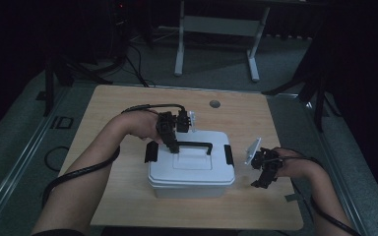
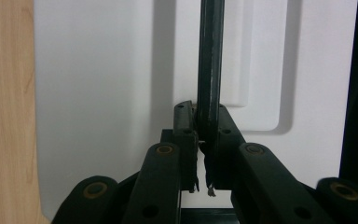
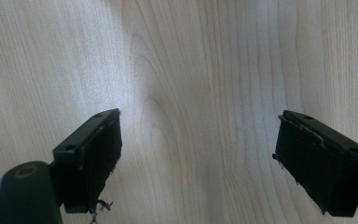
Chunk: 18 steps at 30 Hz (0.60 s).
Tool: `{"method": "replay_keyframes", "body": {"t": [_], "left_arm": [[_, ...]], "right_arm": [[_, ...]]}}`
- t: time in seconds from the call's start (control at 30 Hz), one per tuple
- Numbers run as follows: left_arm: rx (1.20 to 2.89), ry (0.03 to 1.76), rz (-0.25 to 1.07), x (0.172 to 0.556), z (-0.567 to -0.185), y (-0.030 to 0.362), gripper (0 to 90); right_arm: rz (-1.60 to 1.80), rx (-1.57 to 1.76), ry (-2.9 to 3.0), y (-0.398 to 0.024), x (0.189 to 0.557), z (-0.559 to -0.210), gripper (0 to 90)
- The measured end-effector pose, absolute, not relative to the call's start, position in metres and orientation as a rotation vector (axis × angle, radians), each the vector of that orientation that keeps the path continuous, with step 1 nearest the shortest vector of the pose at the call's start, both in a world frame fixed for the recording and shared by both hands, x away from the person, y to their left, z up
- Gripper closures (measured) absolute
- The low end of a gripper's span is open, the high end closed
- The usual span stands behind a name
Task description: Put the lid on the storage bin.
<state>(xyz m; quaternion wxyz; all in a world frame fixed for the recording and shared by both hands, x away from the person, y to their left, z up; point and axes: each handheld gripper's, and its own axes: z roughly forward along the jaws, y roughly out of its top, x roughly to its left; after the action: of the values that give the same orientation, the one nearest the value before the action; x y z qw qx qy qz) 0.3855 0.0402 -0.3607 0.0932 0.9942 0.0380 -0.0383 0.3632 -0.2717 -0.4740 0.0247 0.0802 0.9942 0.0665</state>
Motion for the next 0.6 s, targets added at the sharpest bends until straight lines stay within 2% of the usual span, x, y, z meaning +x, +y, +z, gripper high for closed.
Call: {"method": "replay_keyframes", "body": {"t": [0.6], "left_arm": [[2.943,0.137,-0.145,0.385,-0.372,0.046,83.0]], "right_arm": [[0.209,0.243,3.079,-0.267,0.365,-0.475,14.3]]}}
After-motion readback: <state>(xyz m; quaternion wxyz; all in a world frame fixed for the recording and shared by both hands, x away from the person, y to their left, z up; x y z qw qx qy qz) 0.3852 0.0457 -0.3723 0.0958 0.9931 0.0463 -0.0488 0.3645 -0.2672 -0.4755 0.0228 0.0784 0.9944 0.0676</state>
